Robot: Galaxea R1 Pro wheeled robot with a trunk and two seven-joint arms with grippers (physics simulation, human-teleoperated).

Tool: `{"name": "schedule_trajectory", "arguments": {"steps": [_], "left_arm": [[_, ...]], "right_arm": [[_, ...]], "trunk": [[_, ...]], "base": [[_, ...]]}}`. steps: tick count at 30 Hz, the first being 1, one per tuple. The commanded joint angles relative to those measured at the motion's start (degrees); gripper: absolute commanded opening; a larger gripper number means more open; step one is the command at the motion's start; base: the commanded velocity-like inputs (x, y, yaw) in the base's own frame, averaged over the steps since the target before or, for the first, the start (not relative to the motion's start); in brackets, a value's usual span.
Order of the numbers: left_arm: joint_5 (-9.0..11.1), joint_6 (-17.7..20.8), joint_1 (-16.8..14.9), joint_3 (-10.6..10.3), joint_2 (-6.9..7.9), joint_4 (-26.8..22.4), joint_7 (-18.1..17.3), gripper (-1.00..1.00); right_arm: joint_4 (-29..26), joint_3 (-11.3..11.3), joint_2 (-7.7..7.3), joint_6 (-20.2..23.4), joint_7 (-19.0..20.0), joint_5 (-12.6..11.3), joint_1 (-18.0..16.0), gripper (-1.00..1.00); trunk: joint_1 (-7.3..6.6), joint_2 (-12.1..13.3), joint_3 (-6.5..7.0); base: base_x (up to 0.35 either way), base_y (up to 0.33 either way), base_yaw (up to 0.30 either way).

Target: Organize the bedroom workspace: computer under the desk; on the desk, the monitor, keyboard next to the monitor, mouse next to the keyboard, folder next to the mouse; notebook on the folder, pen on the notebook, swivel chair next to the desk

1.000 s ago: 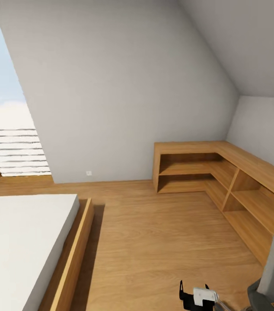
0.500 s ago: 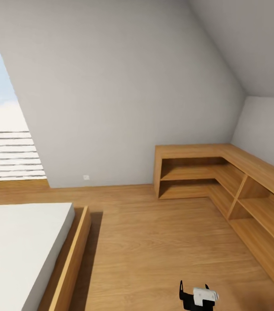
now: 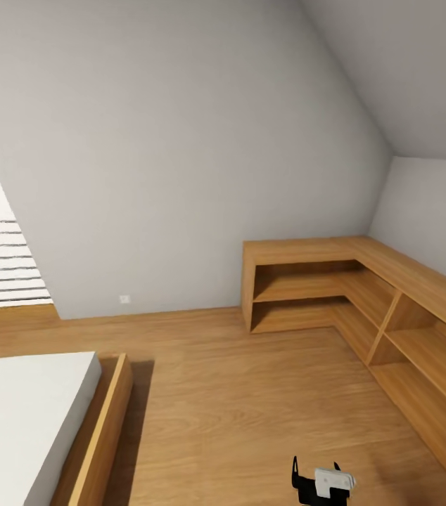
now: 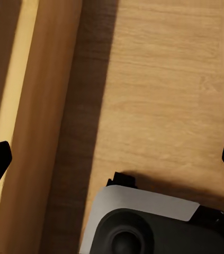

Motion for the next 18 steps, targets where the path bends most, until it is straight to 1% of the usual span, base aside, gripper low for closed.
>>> {"name": "schedule_trajectory", "arguments": {"steps": [1,3,5,13,18], "left_arm": [[0.06,-0.05,0.02,-0.12,0.01,-0.13,0.23,1.0],[0.06,-0.05,0.03,-0.12,0.01,-0.12,0.23,1.0],[0.06,-0.1,0.04,-0.12,0.05,-0.12,0.25,1.0],[0.06,-0.12,0.03,-0.12,0.1,-0.13,0.29,1.0],[0.06,-0.06,0.02,-0.12,0.1,-0.12,0.29,1.0]], "right_arm": [[0.03,0.5,0.03,-0.08,-0.36,-0.26,-0.04,1.0],[0.06,0.5,0.04,-0.08,-0.3,-0.22,-0.04,1.0],[0.04,0.5,0.03,-0.08,-0.22,-0.18,-0.04,1.0],[0.03,0.5,0.05,-0.08,-0.18,-0.18,-0.04,1.0],[0.03,0.57,0.17,-0.01,-0.14,-0.21,-0.04,1.0]], "trunk": [[0.04,-0.03,-0.05],[0.04,-0.03,-0.05],[0.04,-0.03,-0.05],[0.04,-0.03,-0.12],[0.04,-0.03,-0.38]], "base": [[0.331,0.0,-0.022],[0.331,0.0,-0.034],[0.33,0.0,-0.202],[0.33,0.0,-0.255],[0.33,0.0,-0.214]]}}
